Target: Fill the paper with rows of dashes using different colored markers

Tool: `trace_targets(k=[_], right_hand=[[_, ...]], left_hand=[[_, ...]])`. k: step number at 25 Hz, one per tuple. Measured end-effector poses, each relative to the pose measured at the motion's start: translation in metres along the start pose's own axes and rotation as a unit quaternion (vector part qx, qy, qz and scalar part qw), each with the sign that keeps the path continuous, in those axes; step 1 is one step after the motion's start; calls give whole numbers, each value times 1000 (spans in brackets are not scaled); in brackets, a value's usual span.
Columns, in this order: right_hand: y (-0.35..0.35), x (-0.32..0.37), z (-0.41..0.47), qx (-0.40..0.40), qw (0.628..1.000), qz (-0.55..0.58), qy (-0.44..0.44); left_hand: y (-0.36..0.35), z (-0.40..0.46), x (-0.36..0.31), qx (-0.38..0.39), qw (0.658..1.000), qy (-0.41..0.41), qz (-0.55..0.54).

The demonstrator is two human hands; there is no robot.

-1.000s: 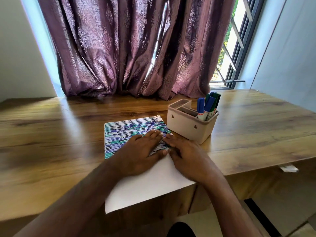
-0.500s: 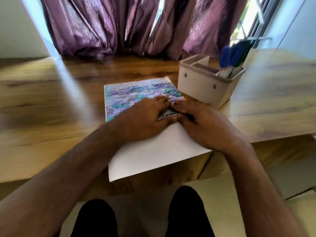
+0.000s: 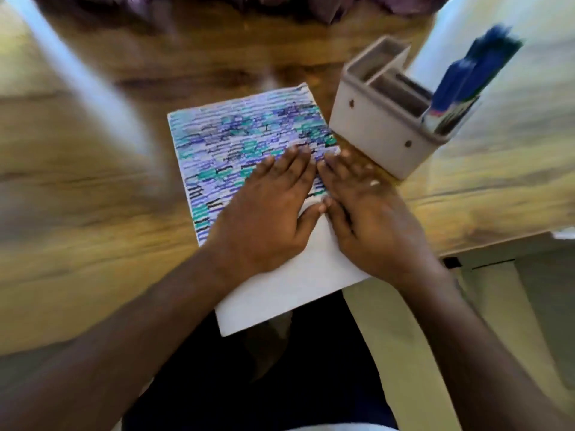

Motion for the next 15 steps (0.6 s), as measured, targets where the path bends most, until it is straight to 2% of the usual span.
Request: trace_targets(k=[3,7,10,15], right_hand=[[4,1,-1,22,999,-16,-17],[16,9,-2,113,992,-37,-39],[14,15,2,171,983,-56,-48],[18,22,8,173,981,-75,-38]], left_hand=[[-2,-2,1,40,999,9,-1],[10,-1,-3,90,995,35,-36],[11,-3,-3,123,990,69,-20],[17,-8,-3,157,984,79,-24]])
Point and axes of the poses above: each hand's wrist, its own z-axis towards the middle knuckle, its own y-axis out of the back of the hand, x = y × z, the point moved 7 cm from there along z, towards the middle knuckle, and after that the axes turned 14 degrees about -y, right-handed, at the moved point
